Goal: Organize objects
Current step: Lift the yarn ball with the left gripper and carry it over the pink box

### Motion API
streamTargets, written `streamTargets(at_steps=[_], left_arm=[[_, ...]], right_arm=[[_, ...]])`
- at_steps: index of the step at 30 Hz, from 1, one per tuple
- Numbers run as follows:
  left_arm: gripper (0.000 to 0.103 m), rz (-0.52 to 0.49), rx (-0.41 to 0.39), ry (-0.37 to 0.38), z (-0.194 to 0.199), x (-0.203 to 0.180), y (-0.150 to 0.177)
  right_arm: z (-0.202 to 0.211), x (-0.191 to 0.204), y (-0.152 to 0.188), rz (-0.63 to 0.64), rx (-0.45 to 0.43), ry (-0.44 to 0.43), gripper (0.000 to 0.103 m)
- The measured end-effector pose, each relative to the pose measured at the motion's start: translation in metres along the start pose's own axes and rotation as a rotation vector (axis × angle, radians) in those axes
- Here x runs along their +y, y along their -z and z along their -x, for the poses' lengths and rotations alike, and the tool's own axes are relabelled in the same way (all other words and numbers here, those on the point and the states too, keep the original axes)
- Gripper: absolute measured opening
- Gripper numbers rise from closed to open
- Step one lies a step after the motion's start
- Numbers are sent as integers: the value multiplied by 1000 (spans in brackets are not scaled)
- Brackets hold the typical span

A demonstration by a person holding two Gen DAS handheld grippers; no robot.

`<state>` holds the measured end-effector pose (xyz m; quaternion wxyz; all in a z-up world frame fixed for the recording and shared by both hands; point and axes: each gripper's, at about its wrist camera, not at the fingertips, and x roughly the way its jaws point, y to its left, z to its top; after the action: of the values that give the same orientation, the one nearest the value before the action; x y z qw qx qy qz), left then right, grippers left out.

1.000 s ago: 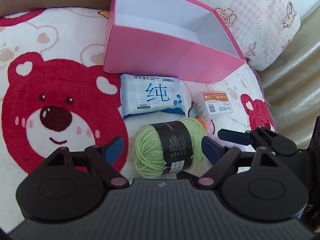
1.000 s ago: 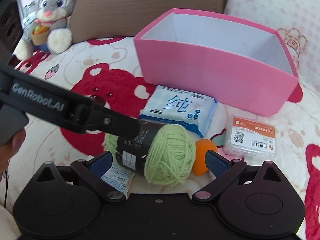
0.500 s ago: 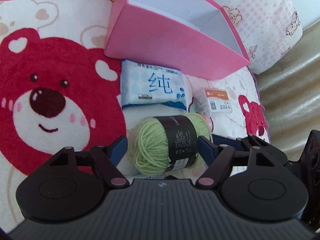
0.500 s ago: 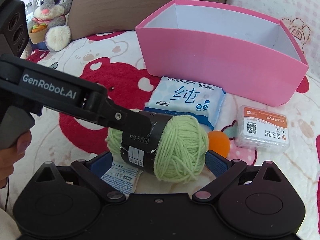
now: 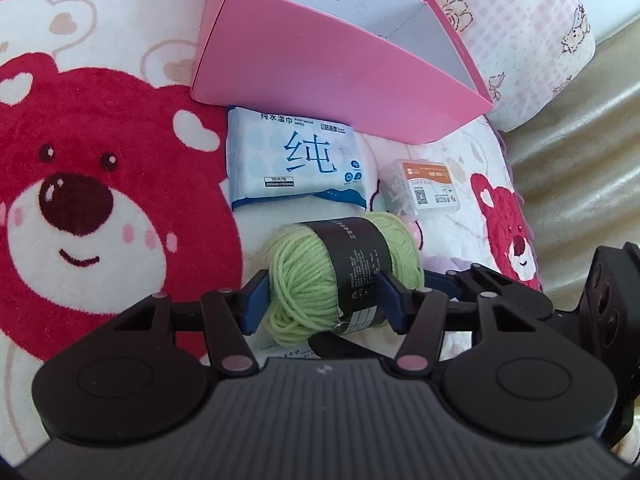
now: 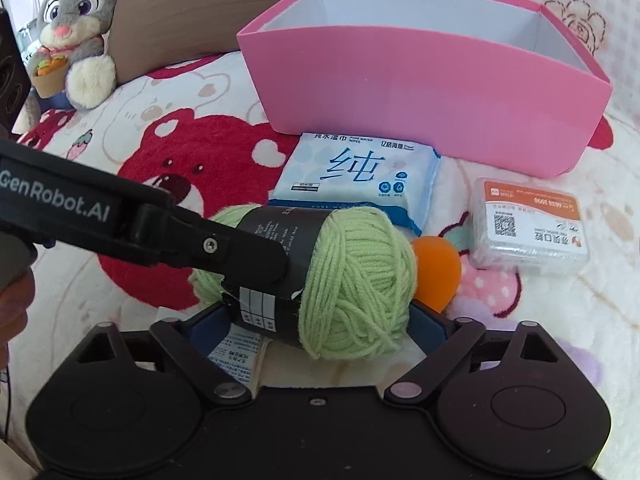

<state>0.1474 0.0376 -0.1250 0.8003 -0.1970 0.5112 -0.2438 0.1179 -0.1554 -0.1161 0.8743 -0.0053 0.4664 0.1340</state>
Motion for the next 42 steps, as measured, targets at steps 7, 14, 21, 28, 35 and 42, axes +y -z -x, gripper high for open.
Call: streamTargets(at_steps=[7,14,21,28,35,42], left_arm=[[55,-6,22,35,7,-8,1],[56,-34,23,23,16,-17,3],[56,-57,10,11,28,-29,4],[59,-64,-4,24,41,-43,7],[59,-82,-16,8,48,-64,12],[59,-100,-52,0,62,-82,11]], right_arm=[[9,15,-2,86,-5,22,90],[19,22,-6,119,-15,27,90],[34,23,-10,117,-31,14,92],[55,26,-13,133,-80,15,95],[78,24,-15,145,-142,13,97],[96,21,-15,155,-198,13,97]])
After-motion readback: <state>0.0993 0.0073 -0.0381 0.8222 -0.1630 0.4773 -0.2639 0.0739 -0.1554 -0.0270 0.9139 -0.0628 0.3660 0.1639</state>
